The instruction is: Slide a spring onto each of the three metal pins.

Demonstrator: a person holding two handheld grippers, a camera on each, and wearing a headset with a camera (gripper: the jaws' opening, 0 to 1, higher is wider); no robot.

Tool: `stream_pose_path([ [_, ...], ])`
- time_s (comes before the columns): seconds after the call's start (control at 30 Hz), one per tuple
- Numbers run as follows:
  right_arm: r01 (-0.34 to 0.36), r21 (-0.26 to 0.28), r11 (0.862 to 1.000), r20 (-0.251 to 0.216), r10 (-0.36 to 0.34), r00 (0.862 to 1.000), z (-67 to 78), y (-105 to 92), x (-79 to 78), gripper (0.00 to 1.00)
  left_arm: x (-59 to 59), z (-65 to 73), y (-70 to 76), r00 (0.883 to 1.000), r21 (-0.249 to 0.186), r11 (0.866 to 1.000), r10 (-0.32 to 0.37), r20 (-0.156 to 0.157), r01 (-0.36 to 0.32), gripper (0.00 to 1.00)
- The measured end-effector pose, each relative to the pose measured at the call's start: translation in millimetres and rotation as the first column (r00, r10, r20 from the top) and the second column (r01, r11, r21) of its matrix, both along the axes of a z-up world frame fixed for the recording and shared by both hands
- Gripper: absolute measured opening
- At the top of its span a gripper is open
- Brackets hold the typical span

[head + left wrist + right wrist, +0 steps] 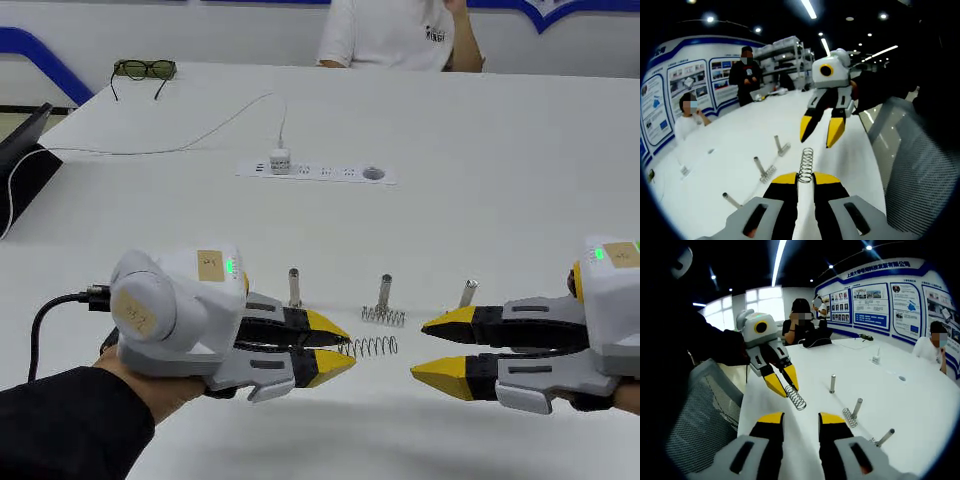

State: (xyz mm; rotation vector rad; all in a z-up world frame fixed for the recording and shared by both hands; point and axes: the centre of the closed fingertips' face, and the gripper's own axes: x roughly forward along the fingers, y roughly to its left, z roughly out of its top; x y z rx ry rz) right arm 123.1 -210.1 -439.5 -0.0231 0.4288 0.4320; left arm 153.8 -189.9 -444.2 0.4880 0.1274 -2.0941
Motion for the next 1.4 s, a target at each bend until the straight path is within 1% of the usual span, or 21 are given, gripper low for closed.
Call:
stream_pose_path([
  [0.1,-0.017,0.035,0.999,0.006,0.017,1.0,3.0,7.0,1.8,0.26,-5.2,6.2,1.3,1.0,-0.014,1.0,-0.012,-0.014,0.012,0.1],
  [0.23,-0.038,0.078,0.996,0.02,0.037,0.999,8.2,14.2,3.1,0.24,-10.1,11.0,1.8,1.0,-0.03,0.999,-0.022,-0.022,0.022,0.1],
  [0.33,-0.052,0.079,0.996,0.021,0.05,0.998,8.8,16.8,2.8,0.21,-14.1,14.1,1.7,0.999,-0.041,0.999,-0.031,-0.034,0.03,0.1],
  [0.43,-0.066,0.091,0.994,0.021,0.065,0.998,9.5,20.3,2.0,0.19,-17.2,15.6,1.8,0.998,-0.046,0.998,-0.039,-0.043,0.037,0.1],
  [0.57,-0.072,0.101,0.992,0.023,0.07,0.997,11.6,21.4,1.2,0.16,-18.7,13.0,2.9,0.998,-0.04,0.998,-0.045,-0.036,0.043,0.1],
  [0.67,-0.075,0.115,0.99,0.037,0.072,0.997,17.3,21.3,1.7,0.13,-19.6,12.2,3.7,0.998,-0.039,0.998,-0.046,-0.04,0.045,0.1],
  [0.77,-0.079,0.102,0.992,0.034,0.076,0.997,18.3,20.4,2.8,0.13,-19.4,11.9,3.2,0.998,-0.038,0.998,-0.044,-0.04,0.043,0.1],
  [0.9,-0.094,0.088,0.992,0.041,0.09,0.995,24.8,24.3,5.7,0.13,-19.3,10.0,3.2,0.998,-0.035,0.999,-0.043,-0.039,0.042,0.1],
  [1.0,-0.106,0.056,0.993,0.039,0.103,0.994,27.7,26.8,10.0,0.12,-18.6,8.2,3.0,0.998,-0.031,0.999,-0.038,-0.041,0.037,0.1],
  [1.07,-0.111,0.049,0.993,0.041,0.109,0.993,30.0,28.6,12.9,0.12,-18.5,7.4,2.8,0.998,-0.029,0.999,-0.036,-0.043,0.035,0.1],
  [1.17,-0.128,0.019,0.992,0.041,0.128,0.991,32.5,33.6,18.4,0.12,-17.7,5.6,2.8,0.999,-0.025,0.999,-0.03,-0.043,0.029,0.1],
  [1.4,-0.153,-0.017,0.988,0.055,0.154,0.987,38.3,44.7,31.6,0.12,-16.3,4.8,2.3,0.998,-0.026,1.0,-0.018,-0.052,0.017,0.1],
])
